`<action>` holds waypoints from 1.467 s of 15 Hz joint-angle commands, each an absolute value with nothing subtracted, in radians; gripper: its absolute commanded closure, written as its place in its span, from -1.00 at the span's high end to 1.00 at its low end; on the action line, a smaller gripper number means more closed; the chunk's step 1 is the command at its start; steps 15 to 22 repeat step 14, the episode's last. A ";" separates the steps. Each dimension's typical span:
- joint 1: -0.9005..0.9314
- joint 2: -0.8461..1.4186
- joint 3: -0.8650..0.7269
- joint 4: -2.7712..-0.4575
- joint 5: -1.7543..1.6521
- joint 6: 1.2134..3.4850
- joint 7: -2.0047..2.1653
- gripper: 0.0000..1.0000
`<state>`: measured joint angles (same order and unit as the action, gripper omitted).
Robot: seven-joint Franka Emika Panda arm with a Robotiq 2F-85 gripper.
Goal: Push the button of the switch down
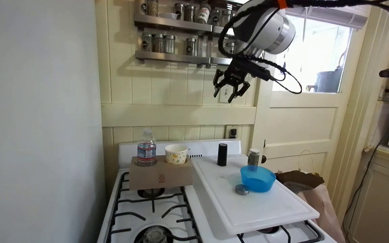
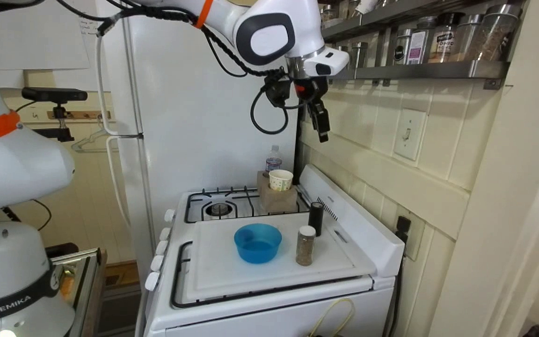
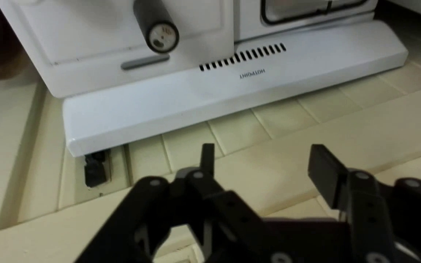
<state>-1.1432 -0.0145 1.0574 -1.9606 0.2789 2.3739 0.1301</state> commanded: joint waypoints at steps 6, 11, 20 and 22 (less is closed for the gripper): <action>-0.718 -0.233 0.584 -1.872 0.161 1.688 0.220 1.00; -0.501 -0.222 0.400 -1.786 0.101 1.501 0.186 1.00; -0.500 -0.237 0.399 -1.752 0.098 1.461 0.163 1.00; -0.500 -0.237 0.399 -1.752 0.098 1.461 0.163 1.00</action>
